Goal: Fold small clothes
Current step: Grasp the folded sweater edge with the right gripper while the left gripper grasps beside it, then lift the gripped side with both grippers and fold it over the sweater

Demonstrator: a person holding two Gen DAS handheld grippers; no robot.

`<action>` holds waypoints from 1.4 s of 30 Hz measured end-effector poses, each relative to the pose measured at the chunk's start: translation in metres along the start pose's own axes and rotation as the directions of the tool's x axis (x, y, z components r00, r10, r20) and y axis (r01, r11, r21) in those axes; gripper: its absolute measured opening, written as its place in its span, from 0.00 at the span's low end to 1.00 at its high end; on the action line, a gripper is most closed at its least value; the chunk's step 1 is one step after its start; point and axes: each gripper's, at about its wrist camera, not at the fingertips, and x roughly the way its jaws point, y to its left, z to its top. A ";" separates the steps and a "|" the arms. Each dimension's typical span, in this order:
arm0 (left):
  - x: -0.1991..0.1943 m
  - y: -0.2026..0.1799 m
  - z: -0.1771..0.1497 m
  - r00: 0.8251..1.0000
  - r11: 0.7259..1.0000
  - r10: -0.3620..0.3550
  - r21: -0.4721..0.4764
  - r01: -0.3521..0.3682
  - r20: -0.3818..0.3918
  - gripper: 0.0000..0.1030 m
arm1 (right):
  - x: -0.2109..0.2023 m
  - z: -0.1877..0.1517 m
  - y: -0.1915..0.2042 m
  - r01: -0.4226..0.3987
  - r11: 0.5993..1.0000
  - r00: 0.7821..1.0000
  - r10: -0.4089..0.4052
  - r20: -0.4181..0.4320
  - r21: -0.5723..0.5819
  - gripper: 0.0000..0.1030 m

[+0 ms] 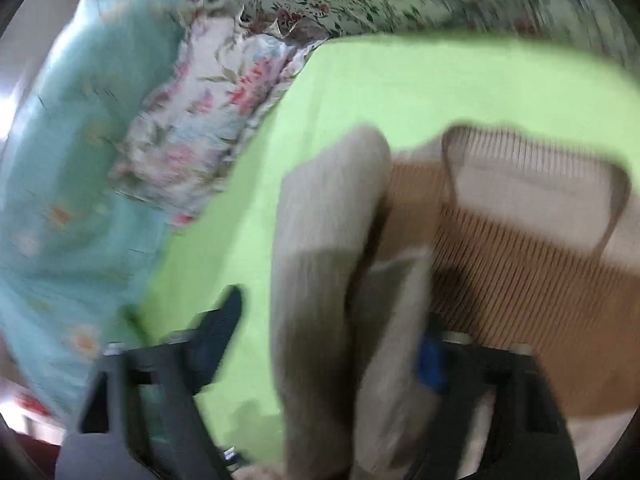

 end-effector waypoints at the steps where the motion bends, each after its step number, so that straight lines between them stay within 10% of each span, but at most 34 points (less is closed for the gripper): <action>1: -0.001 0.000 0.001 1.000 1.000 0.001 0.000 -0.001 -0.003 0.10 | -0.004 0.001 -0.005 -0.020 1.000 1.000 0.021 -0.006 0.023 0.17; 14: 0.006 -0.133 0.009 0.974 0.972 -0.209 0.095 0.217 -0.085 0.11 | -0.168 -0.103 -0.144 -0.008 0.966 0.981 -0.043 0.191 0.259 0.16; 29: 0.067 -0.185 0.002 0.969 0.978 -0.171 0.089 0.189 -0.177 0.13 | -0.169 -0.126 -0.211 0.117 0.967 0.969 -0.161 0.187 0.226 0.16; 36: 0.059 -0.189 0.007 0.955 0.966 -0.207 0.107 0.234 -0.213 0.37 | -0.186 -0.145 -0.224 0.156 0.938 0.946 -0.233 0.227 0.310 0.27; 42: 0.026 -0.156 0.010 0.944 0.963 -0.243 0.064 0.263 -0.224 0.55 | -0.210 -0.177 -0.222 0.133 0.902 0.924 -0.263 0.279 0.411 0.61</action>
